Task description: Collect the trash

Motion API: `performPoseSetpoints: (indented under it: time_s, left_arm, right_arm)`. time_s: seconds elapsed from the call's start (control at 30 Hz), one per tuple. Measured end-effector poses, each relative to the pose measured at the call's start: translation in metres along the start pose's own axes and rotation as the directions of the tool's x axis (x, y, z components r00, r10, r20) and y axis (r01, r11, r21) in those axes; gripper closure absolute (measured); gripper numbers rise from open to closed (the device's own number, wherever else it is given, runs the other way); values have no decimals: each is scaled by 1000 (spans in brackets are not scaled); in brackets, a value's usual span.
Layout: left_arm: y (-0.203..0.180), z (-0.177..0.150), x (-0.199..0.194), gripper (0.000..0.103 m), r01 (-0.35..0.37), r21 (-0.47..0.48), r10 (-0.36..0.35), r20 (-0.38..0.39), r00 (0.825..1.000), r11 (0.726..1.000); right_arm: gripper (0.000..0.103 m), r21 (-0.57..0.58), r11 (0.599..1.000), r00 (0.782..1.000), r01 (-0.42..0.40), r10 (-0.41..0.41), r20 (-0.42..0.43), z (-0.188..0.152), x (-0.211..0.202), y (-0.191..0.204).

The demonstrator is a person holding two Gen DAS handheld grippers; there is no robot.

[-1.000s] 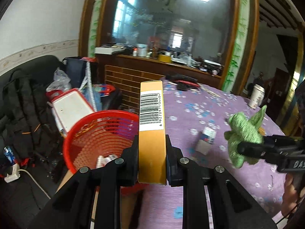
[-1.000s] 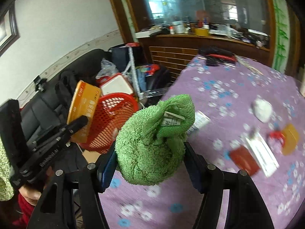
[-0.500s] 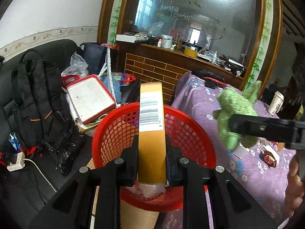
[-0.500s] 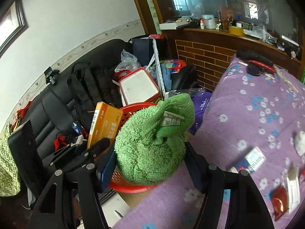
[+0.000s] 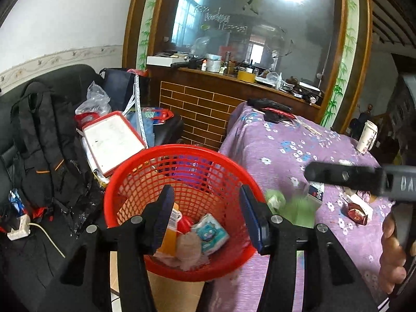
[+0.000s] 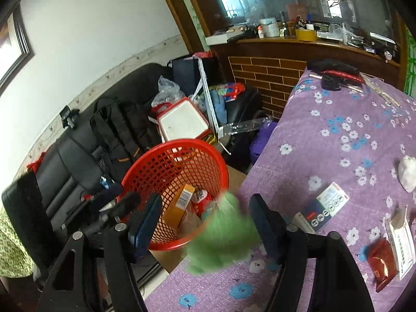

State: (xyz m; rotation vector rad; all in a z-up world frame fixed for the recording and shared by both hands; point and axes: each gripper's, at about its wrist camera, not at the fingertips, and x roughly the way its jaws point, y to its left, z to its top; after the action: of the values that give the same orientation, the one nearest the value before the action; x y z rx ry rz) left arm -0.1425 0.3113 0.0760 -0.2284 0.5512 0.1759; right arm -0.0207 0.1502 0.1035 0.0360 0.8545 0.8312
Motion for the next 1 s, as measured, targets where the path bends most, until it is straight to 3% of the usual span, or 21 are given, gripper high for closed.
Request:
performPoseSetpoints:
  time_s: [0.1, 0.23, 0.33, 0.4, 0.77, 1.0]
  left_arm:
    - [-2, -3, -10, 53, -20, -8, 20, 22, 1000, 1000]
    - [11, -11, -11, 50, -25, -27, 24, -15, 1000, 999]
    - [18, -25, -1, 50, -36, -19, 35, -61, 997, 999]
    - [25, -31, 1, 50, -29, -39, 26, -63, 998, 999]
    - [14, -31, -4, 50, 40, -18, -41, -41, 998, 999]
    - [-1, -33, -3, 50, 64, -1, -64, -46, 997, 998]
  right_arm:
    - [41, -13, 999, 999, -36, 36, 15, 10, -4, 11]
    - [41, -41, 999, 1000, -26, 26, 11, 8, -3, 18]
    - [38, -14, 1000, 999, 3, -4, -38, -1, 5, 7]
    - [28, -4, 999, 997, 43, -44, -58, -10, 6, -4]
    - [27, 108, 984, 987, 144, -136, -84, -47, -30, -63]
    - [25, 196, 978, 986, 74, -43, -162, -81, -7, -79]
